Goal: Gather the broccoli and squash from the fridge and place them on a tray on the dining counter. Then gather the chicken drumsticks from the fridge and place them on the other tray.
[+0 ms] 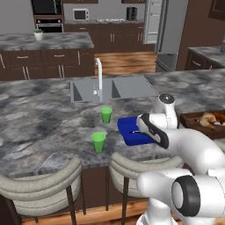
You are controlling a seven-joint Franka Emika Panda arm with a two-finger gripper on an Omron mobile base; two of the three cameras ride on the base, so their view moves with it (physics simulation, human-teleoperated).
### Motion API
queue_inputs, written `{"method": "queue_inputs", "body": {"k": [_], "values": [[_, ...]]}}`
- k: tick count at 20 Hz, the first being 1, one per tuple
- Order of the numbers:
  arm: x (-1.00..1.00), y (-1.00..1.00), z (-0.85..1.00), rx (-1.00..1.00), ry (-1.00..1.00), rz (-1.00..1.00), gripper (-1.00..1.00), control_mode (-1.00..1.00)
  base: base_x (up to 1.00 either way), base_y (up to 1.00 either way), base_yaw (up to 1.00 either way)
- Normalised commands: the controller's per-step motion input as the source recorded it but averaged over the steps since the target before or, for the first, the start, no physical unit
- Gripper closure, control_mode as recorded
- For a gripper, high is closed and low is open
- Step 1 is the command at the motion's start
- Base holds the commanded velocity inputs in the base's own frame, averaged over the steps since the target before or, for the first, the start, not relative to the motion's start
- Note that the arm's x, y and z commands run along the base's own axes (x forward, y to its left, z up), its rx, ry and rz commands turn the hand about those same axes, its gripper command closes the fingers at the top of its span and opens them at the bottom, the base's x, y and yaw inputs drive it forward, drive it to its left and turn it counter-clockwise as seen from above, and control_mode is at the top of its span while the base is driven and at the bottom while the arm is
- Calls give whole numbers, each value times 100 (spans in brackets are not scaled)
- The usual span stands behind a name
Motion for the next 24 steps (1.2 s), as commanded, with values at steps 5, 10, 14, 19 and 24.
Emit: {"method": "queue_inputs", "body": {"k": [5, 10, 14, 19, 24], "values": [[31, -1, -25, 0, 0, 0, 100, -100, 0, 0, 0], [27, 0, -18, 0, 0, 0, 100, -100, 0, 0, 0], [28, 0, -21, 0, 1, 0, 100, -100, 0, 0, 0], [23, 0, -25, 0, 1, 0, 100, -100, 0, 0, 0], [21, 0, -26, 0, 0, 0, 100, -100, 0, 0, 0]]}}
